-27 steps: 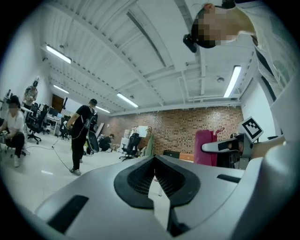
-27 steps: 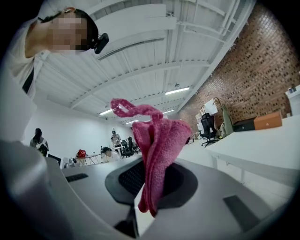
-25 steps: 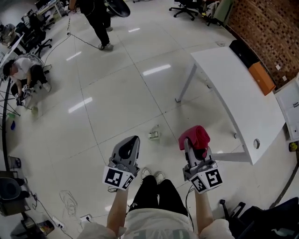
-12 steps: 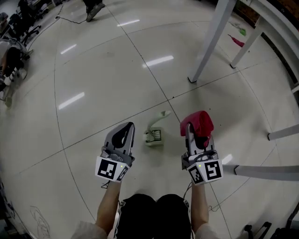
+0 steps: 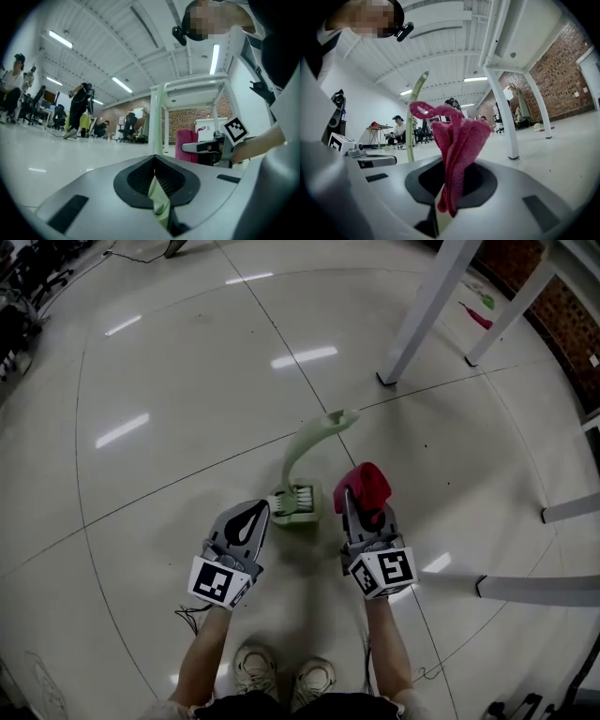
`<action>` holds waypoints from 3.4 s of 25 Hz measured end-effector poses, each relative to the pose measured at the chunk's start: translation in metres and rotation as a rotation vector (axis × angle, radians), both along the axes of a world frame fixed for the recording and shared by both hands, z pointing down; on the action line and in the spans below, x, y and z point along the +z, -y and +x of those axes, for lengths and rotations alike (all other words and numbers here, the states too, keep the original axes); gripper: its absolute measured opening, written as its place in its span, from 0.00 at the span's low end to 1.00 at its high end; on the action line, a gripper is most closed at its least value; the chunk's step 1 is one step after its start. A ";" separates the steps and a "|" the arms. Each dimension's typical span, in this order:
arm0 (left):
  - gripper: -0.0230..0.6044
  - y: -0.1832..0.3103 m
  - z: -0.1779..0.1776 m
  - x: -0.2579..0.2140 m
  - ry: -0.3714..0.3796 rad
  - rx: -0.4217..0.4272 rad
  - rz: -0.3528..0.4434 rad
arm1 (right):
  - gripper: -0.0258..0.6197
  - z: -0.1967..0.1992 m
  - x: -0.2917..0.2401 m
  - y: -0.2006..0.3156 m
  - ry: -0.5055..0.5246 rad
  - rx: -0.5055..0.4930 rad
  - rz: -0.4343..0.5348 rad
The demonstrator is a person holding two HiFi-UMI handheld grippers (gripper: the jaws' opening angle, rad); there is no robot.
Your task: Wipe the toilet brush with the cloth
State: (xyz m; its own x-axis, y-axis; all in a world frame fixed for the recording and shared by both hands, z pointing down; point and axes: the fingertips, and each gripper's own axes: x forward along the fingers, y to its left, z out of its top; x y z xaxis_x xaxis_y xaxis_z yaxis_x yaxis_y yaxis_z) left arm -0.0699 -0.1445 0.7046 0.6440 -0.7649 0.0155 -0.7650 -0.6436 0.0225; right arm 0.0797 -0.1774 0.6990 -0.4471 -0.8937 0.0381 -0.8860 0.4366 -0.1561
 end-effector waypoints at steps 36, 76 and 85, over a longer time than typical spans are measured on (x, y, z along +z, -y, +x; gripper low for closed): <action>0.04 -0.024 0.025 0.084 0.076 0.106 -0.159 | 0.09 -0.032 0.095 -0.059 0.038 -0.138 -0.185; 0.04 -0.010 -0.063 0.081 0.020 -0.139 -0.141 | 0.09 -0.120 0.090 -0.073 -0.083 0.130 -0.111; 0.04 -0.011 -0.074 0.076 0.012 -0.157 -0.137 | 0.09 -0.143 0.082 -0.065 -0.071 0.047 -0.101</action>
